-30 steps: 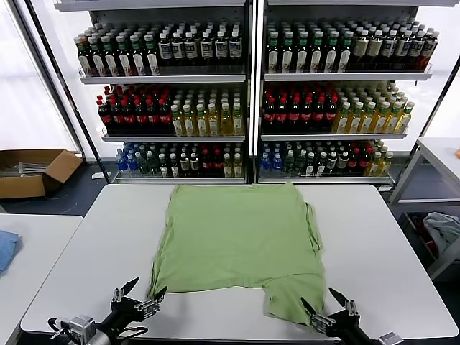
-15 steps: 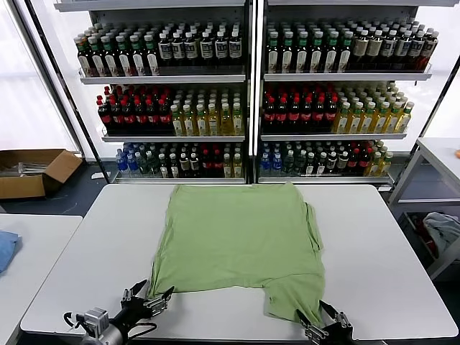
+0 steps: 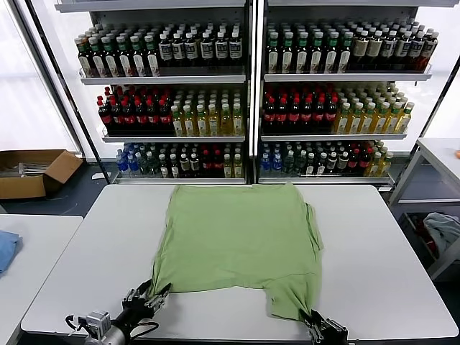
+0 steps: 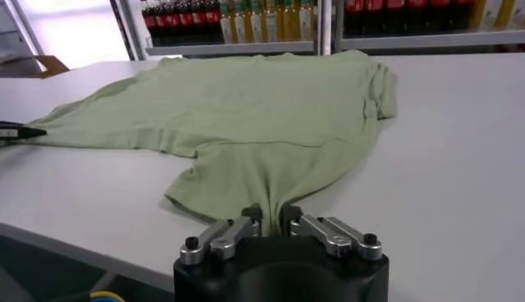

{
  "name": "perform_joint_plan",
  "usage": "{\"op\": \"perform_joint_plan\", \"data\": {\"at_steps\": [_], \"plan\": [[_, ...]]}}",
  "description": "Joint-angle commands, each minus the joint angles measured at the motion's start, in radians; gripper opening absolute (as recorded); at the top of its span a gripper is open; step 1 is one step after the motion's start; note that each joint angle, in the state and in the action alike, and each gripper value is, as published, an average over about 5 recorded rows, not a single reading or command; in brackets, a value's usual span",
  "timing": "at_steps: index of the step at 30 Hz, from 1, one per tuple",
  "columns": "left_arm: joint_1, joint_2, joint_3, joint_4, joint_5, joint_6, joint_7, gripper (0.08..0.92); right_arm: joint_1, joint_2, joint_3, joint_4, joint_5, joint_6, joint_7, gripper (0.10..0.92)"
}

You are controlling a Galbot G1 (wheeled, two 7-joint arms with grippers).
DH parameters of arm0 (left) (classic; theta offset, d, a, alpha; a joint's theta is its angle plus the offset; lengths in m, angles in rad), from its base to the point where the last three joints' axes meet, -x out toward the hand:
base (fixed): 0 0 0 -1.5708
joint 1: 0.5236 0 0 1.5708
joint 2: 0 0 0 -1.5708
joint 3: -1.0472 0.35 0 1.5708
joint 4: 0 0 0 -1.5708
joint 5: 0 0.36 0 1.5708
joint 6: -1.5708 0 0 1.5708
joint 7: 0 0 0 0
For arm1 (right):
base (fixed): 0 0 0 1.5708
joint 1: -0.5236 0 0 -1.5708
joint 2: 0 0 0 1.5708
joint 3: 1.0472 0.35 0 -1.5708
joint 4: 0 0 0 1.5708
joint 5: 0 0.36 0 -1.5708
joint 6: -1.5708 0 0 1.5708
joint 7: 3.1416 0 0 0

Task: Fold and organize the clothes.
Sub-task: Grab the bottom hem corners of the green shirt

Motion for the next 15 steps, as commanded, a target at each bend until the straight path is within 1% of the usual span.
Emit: {"op": "perform_joint_plan", "data": {"at_steps": [1,4,11,13,15], "plan": [[0.013,-0.004,0.006,-0.001,0.043,-0.037,-0.019,0.437,-0.001,0.000,-0.001,0.000,0.000,0.017,-0.004,0.109],[0.019,-0.007,0.005,-0.023,0.072,-0.064,-0.023,0.351,0.003,0.003,-0.002,-0.002,0.013,0.043,-0.017,0.109],[0.038,-0.017,-0.004,-0.091,0.073,-0.073,-0.036,0.152,0.004,0.001,-0.002,-0.001,0.049,0.098,-0.076,0.109],[0.047,-0.025,-0.008,-0.118,0.075,-0.076,-0.044,0.109,0.000,0.004,0.002,0.003,0.066,0.108,-0.092,0.109],[0.057,-0.035,-0.015,-0.150,0.077,-0.078,-0.047,0.090,-0.004,0.008,0.007,0.007,0.083,0.118,-0.107,0.109]]}}
